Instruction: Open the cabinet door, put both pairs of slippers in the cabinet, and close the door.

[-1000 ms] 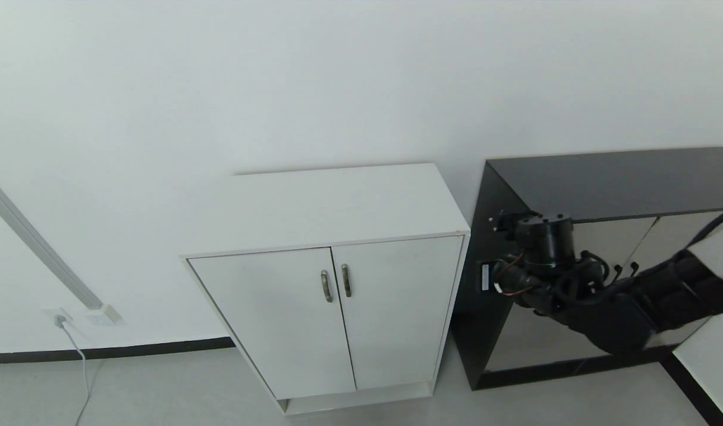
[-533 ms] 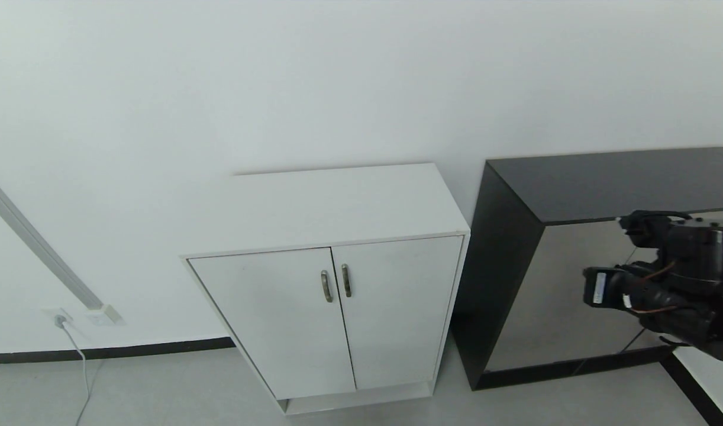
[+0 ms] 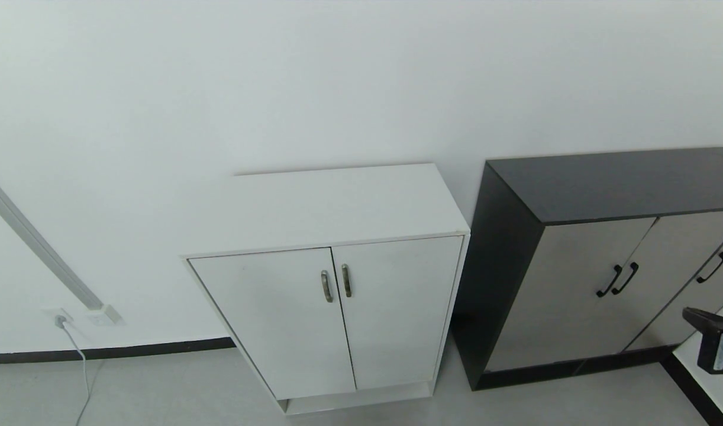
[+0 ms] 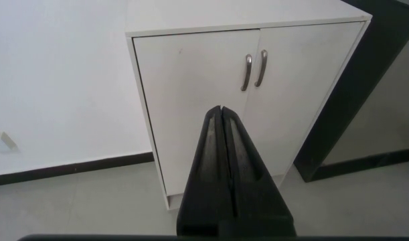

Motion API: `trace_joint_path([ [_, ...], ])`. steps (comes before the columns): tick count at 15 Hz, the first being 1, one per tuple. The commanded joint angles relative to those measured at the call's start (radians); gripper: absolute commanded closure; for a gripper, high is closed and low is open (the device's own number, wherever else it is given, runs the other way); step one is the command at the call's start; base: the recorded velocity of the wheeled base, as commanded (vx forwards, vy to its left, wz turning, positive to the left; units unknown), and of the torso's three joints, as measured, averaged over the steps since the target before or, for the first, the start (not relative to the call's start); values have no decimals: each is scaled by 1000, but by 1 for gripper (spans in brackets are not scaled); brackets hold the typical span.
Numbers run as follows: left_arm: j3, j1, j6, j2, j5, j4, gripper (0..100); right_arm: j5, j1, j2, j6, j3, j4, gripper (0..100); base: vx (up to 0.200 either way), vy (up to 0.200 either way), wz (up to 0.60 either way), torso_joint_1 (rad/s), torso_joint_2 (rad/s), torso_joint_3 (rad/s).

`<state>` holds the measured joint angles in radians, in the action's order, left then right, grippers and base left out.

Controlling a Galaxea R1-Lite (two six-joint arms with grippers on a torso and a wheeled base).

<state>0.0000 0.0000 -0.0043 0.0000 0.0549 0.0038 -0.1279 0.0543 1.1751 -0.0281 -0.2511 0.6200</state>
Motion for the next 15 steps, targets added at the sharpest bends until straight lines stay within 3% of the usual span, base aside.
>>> trace_joint_path([
  [1,0,0,0,0,0,1,100,17,19,-164,-21,79,-59,100,0,0,0,0,0,0],
  [10,0,0,0,0,0,-1,100,126,35,-620,-21,138,-600,100,0,0,0,0,0,0],
  [15,0,0,0,0,0,1,100,137,58,-646,-21,205,-615,100,0,0,0,0,0,0],
])
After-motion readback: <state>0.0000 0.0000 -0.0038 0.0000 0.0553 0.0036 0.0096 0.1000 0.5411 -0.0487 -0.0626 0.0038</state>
